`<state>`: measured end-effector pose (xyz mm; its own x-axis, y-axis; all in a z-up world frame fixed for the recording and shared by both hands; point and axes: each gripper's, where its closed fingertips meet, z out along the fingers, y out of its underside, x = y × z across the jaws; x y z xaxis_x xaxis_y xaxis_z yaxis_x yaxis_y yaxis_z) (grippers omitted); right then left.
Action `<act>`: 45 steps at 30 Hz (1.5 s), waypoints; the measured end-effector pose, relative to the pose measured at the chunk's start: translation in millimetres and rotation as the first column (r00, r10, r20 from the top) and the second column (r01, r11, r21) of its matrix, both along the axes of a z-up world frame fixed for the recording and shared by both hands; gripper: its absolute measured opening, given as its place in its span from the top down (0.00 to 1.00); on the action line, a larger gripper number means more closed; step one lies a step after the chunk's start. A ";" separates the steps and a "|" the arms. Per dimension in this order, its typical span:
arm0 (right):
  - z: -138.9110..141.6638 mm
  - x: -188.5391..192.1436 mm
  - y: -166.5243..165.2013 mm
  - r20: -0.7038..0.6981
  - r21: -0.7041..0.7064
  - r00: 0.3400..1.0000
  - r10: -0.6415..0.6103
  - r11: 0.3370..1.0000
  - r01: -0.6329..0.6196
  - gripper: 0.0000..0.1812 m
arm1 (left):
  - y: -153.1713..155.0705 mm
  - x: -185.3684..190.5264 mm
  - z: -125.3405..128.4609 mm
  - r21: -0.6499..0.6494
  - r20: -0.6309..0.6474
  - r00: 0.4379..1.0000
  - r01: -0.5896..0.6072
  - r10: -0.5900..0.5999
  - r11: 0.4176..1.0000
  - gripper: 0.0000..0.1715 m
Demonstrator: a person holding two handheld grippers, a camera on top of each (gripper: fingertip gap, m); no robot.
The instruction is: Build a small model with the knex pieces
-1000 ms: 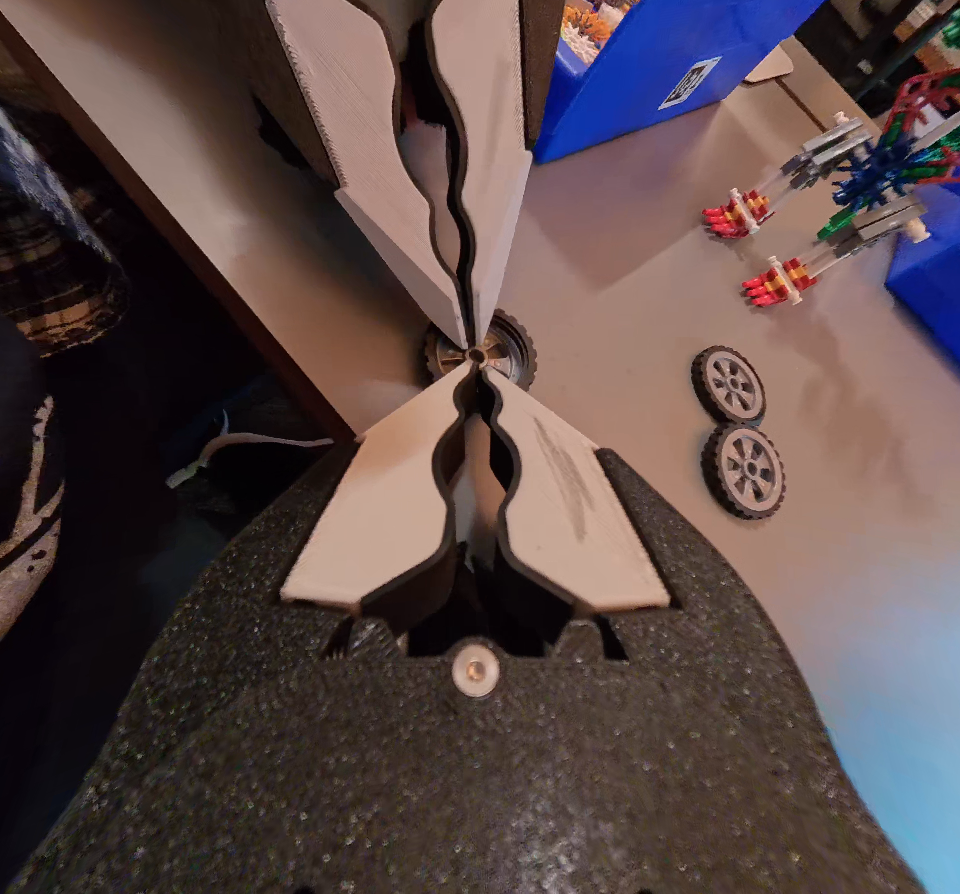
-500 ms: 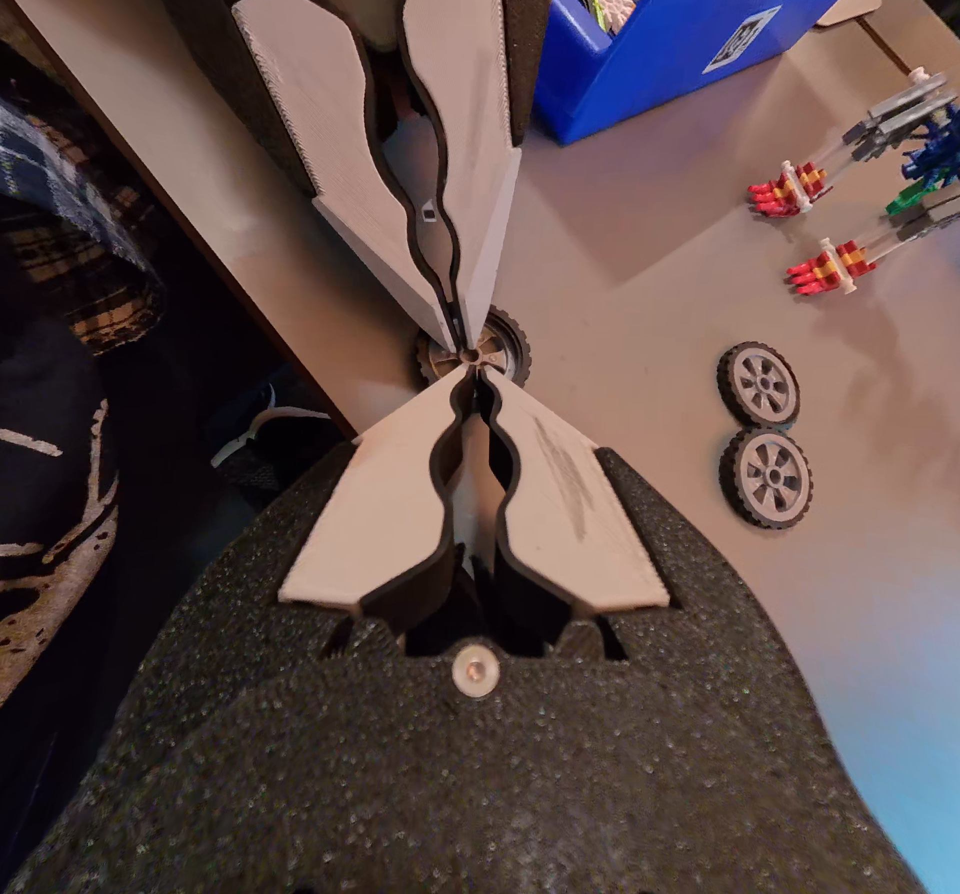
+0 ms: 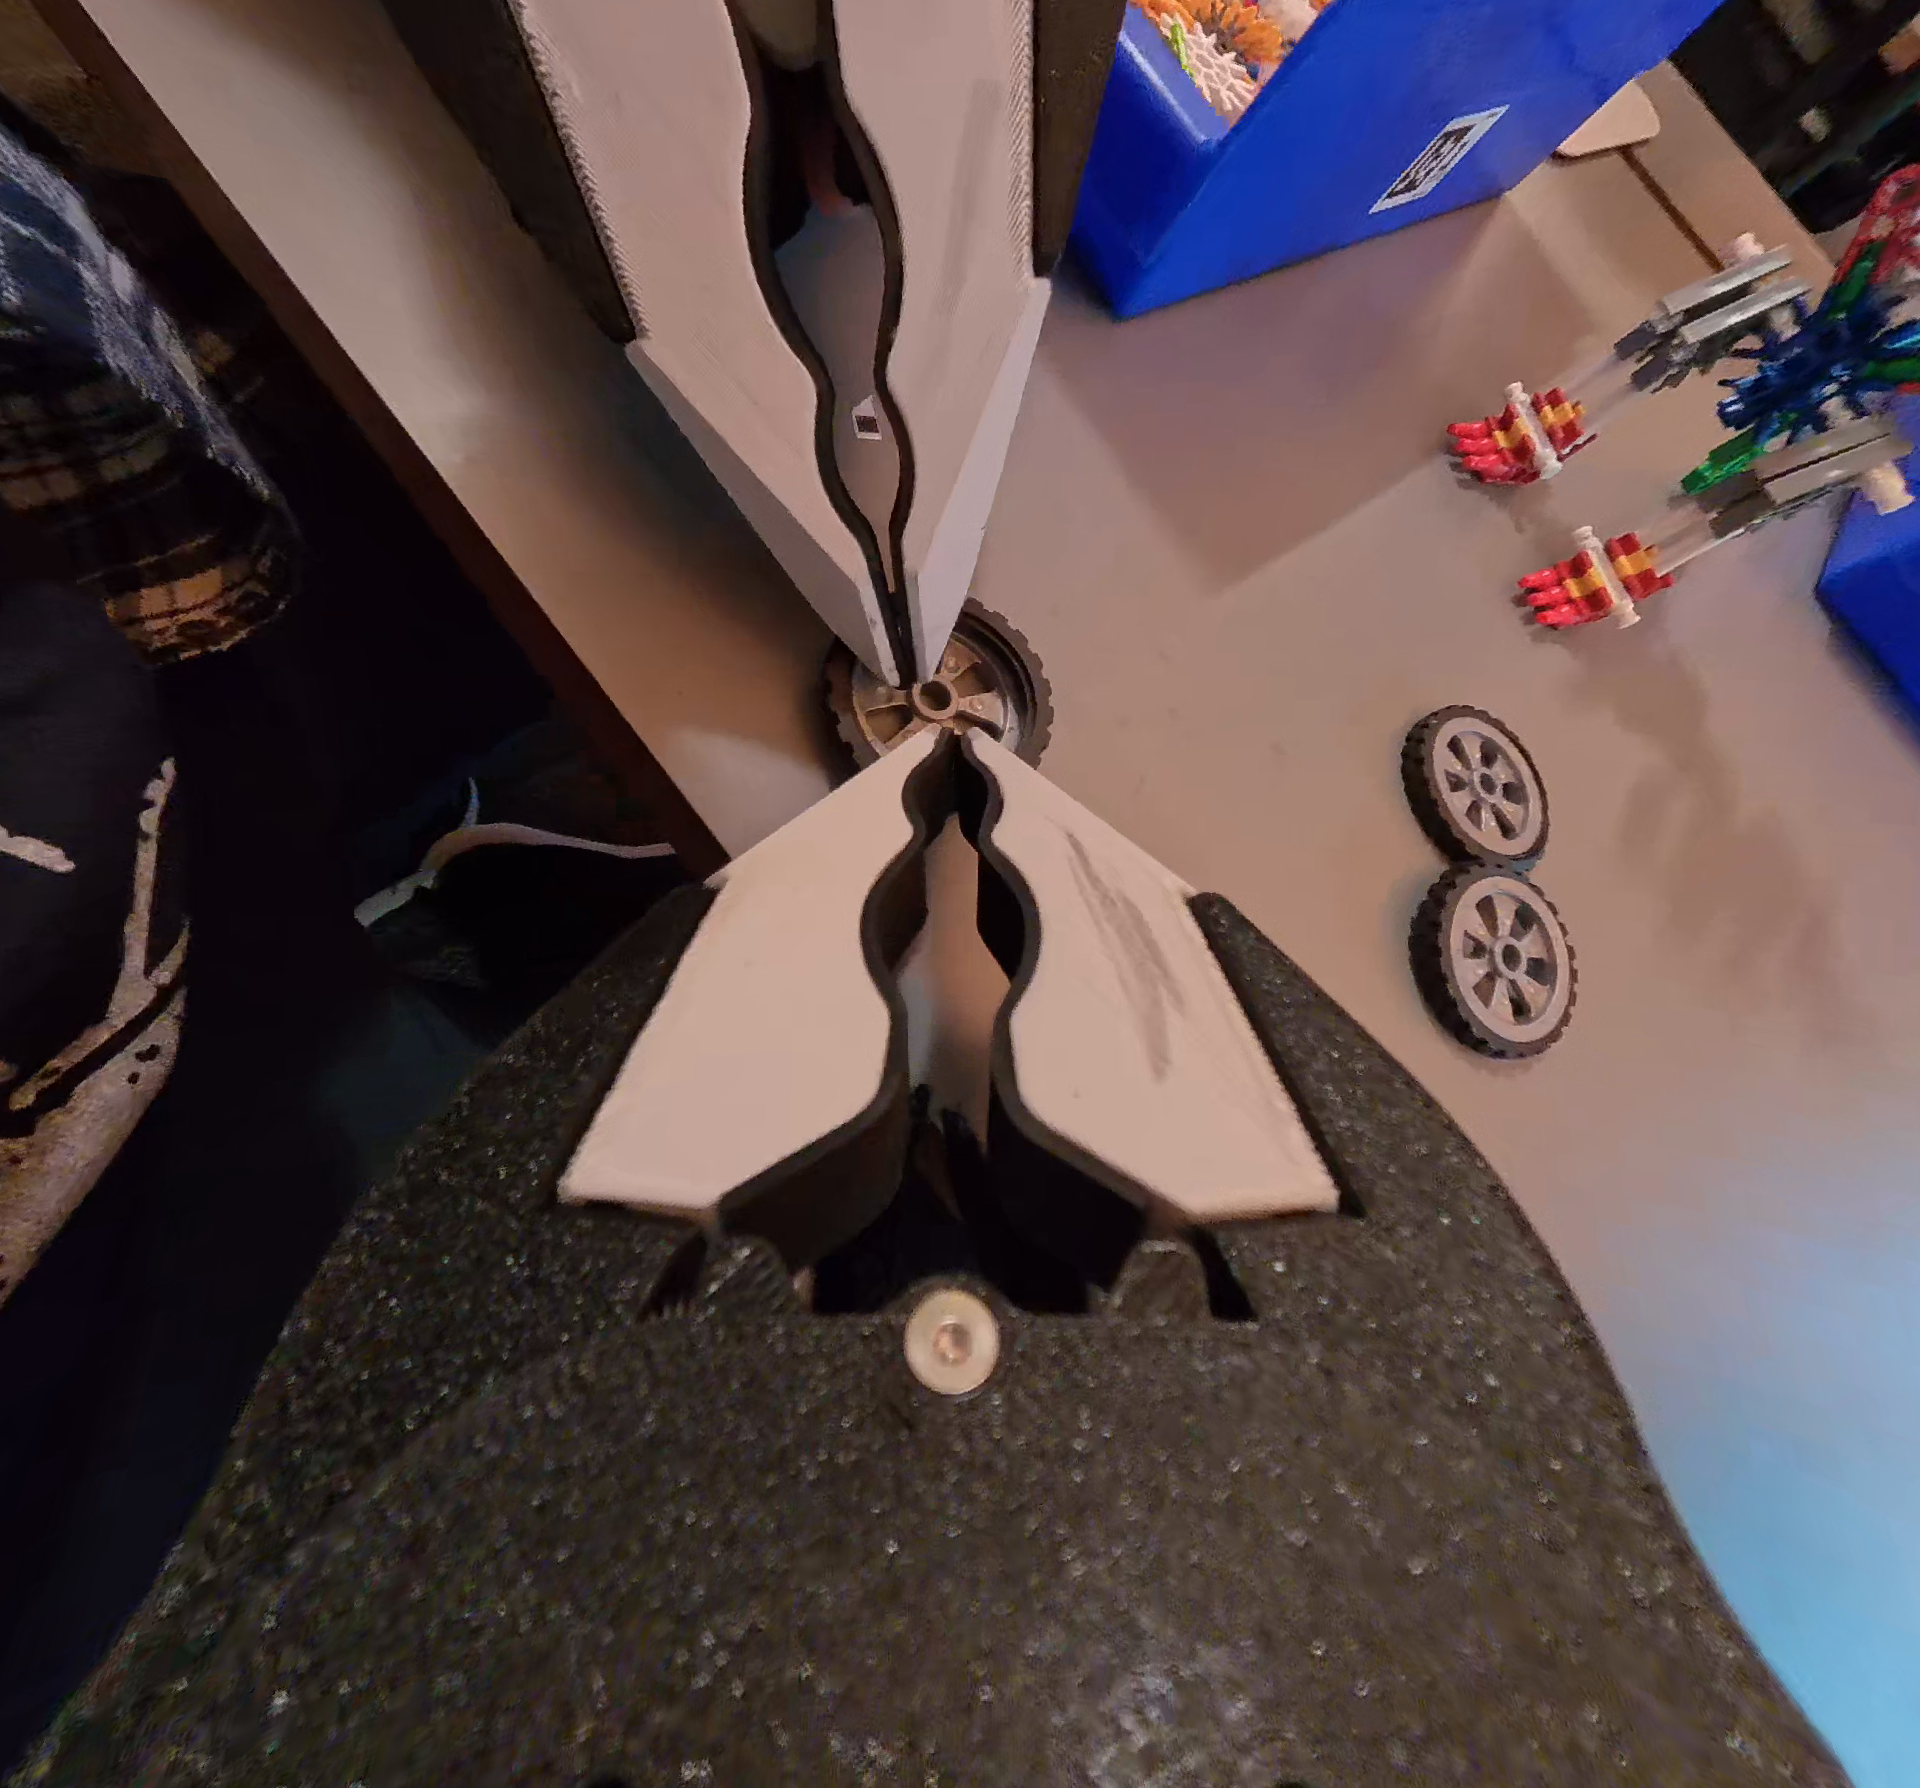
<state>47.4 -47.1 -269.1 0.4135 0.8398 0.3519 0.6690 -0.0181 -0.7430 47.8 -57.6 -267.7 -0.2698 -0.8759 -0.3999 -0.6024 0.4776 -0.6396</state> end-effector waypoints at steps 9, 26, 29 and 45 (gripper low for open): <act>-2.5 2.3 2.0 -0.063 -0.045 0.997 -0.043 0.998 0.040 1.00 | 1.6 0.2 -0.5 0.052 -0.010 1.000 -0.001 0.002 0.999 1.00; -1.6 8.7 15.7 -0.164 -0.328 0.968 -0.192 0.936 0.130 1.00 | 13.8 1.5 -3.2 -0.006 0.026 0.998 -0.054 0.054 0.999 1.00; 0.3 10.4 13.5 -0.139 -0.284 0.977 -0.163 0.952 0.119 1.00 | 15.9 2.3 -3.5 -0.003 0.027 0.998 -0.054 0.054 0.999 1.00; 2.8 16.3 24.0 -0.020 -0.038 0.990 -0.140 0.990 0.139 1.00 | 21.8 4.0 -4.5 -0.020 0.021 0.998 -0.061 0.062 0.998 1.00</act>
<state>63.7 -23.1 -266.3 0.5352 0.7853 0.3112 0.6410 -0.1377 -0.7551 51.8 -35.8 -272.2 -0.2067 -0.8982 -0.3879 -0.6160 0.4275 -0.6617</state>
